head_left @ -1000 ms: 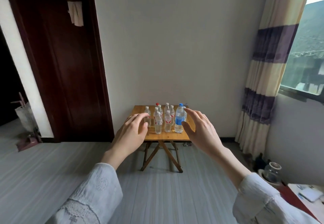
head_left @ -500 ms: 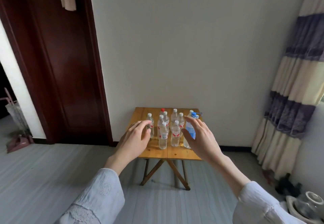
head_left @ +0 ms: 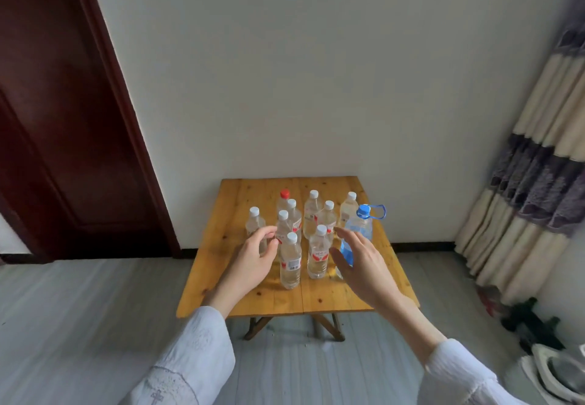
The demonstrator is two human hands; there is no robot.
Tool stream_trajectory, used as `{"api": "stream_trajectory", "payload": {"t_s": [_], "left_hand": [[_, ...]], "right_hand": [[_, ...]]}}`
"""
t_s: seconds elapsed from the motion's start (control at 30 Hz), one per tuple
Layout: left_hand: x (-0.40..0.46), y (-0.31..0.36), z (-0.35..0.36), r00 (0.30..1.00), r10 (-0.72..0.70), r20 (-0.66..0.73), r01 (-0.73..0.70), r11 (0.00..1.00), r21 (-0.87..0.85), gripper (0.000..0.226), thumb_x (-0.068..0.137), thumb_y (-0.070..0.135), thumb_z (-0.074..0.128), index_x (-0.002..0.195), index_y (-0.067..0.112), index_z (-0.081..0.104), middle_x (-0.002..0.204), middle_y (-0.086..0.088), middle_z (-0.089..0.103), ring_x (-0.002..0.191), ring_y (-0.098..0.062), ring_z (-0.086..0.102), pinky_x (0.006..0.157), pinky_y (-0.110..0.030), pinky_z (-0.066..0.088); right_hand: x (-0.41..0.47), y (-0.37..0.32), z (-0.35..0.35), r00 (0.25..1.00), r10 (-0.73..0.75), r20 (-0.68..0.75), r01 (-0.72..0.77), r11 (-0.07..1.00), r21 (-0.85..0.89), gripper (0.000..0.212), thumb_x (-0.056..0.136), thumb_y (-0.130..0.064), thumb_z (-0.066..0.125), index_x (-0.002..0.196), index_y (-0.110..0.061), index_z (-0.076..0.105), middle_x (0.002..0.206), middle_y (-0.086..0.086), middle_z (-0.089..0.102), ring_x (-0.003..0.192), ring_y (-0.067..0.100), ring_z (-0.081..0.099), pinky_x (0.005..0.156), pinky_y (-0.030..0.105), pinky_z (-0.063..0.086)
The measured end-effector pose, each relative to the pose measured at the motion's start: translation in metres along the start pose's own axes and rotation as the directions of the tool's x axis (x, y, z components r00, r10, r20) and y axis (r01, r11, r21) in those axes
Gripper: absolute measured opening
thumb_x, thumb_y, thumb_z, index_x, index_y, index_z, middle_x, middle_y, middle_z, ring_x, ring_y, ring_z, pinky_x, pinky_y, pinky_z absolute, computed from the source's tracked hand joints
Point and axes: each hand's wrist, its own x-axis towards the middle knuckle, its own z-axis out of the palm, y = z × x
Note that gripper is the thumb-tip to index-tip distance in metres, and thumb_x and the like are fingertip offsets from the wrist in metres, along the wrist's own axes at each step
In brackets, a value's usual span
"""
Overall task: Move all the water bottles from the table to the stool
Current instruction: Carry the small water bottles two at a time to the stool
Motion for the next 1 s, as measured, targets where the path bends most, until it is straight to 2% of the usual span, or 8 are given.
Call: {"api": "stream_trajectory", "payload": {"t_s": [0.23, 0.37, 0.47, 0.53, 0.67, 0.8, 0.9, 1.0], "left_hand": [[0.063, -0.072, 0.051, 0.983, -0.162, 0.084, 0.165, 0.986, -0.024, 0.034, 0.091, 0.035, 0.047, 0.125, 0.032, 0.043, 0.132, 0.005, 0.051, 0.12, -0.009, 0.045, 0.094, -0.025, 0.035], [0.095, -0.096, 0.077, 0.974, -0.211, 0.082, 0.214, 0.976, -0.026, 0.04, 0.089, 0.029, 0.051, 0.129, 0.028, 0.042, 0.134, 0.003, 0.049, 0.118, -0.005, 0.042, 0.095, -0.026, 0.033], [0.113, -0.114, 0.098, 0.954, -0.287, 0.091, 0.291, 0.956, -0.033, 0.049, 0.088, 0.025, 0.054, 0.133, 0.026, 0.037, 0.139, 0.002, 0.044, 0.123, -0.008, 0.039, 0.097, -0.027, 0.032], [0.119, -0.124, 0.111, 0.942, -0.323, 0.088, 0.329, 0.943, -0.053, 0.053, 0.087, 0.023, 0.055, 0.136, 0.025, 0.033, 0.142, 0.001, 0.04, 0.126, -0.009, 0.037, 0.1, -0.026, 0.031], [0.131, -0.139, 0.135, 0.923, -0.381, 0.056, 0.384, 0.92, -0.074, 0.057, 0.087, 0.025, 0.057, 0.137, 0.024, 0.031, 0.144, 0.001, 0.037, 0.12, -0.001, 0.031, 0.099, -0.023, 0.028], [0.147, -0.151, 0.144, 0.896, -0.444, 0.016, 0.443, 0.89, -0.108, 0.058, 0.085, 0.03, 0.058, 0.136, 0.022, 0.032, 0.142, 0.002, 0.038, 0.125, -0.008, 0.033, 0.099, -0.025, 0.031], [0.16, -0.156, 0.15, 0.907, -0.421, 0.022, 0.419, 0.896, -0.144, 0.05, 0.082, 0.028, 0.063, 0.127, 0.021, 0.043, 0.128, 0.003, 0.05, 0.118, -0.008, 0.044, 0.09, -0.013, 0.035], [0.168, -0.16, 0.156, 0.915, -0.403, 0.022, 0.402, 0.902, -0.156, 0.038, 0.079, 0.025, 0.067, 0.114, 0.022, 0.051, 0.111, 0.004, 0.058, 0.105, -0.01, 0.053, 0.076, -0.004, 0.04]], "right_hand": [[0.052, 0.079, 0.06, 0.983, 0.126, 0.131, -0.131, 0.991, 0.03, 0.046, 0.09, -0.032, 0.05, 0.132, -0.019, 0.039, 0.132, 0.003, 0.052, 0.121, 0.021, 0.048, 0.095, 0.033, 0.042], [0.084, 0.12, 0.091, 0.966, 0.177, 0.191, -0.191, 0.98, 0.062, 0.045, 0.09, -0.029, 0.05, 0.132, -0.016, 0.04, 0.132, 0.006, 0.052, 0.121, 0.021, 0.048, 0.095, 0.033, 0.042], [0.101, 0.143, 0.116, 0.948, 0.211, 0.239, -0.24, 0.966, 0.096, 0.045, 0.09, -0.028, 0.05, 0.132, -0.014, 0.039, 0.133, 0.006, 0.054, 0.121, 0.022, 0.049, 0.093, 0.031, 0.041], [0.107, 0.154, 0.13, 0.94, 0.229, 0.252, -0.267, 0.955, 0.128, 0.047, 0.09, -0.026, 0.051, 0.133, -0.012, 0.037, 0.134, 0.008, 0.052, 0.123, 0.023, 0.048, 0.093, 0.03, 0.04], [0.122, 0.173, 0.155, 0.911, 0.313, 0.27, -0.362, 0.918, 0.159, 0.053, 0.09, -0.024, 0.051, 0.136, -0.008, 0.03, 0.138, 0.014, 0.046, 0.126, 0.027, 0.045, 0.097, 0.036, 0.041], [0.141, 0.182, 0.174, 0.901, 0.342, 0.266, -0.401, 0.892, 0.209, 0.049, 0.088, -0.023, 0.054, 0.133, -0.01, 0.036, 0.132, 0.014, 0.051, 0.115, 0.03, 0.053, 0.087, 0.032, 0.042], [0.15, 0.186, 0.185, 0.896, 0.385, 0.222, -0.431, 0.876, 0.217, 0.044, 0.087, -0.026, 0.056, 0.127, -0.01, 0.045, 0.123, 0.014, 0.056, 0.106, 0.031, 0.056, 0.082, 0.029, 0.041], [0.154, 0.188, 0.195, 0.886, 0.411, 0.215, -0.455, 0.863, 0.222, 0.046, 0.085, -0.028, 0.059, 0.126, -0.01, 0.047, 0.12, 0.013, 0.057, 0.11, 0.026, 0.052, 0.083, 0.025, 0.036]]}}
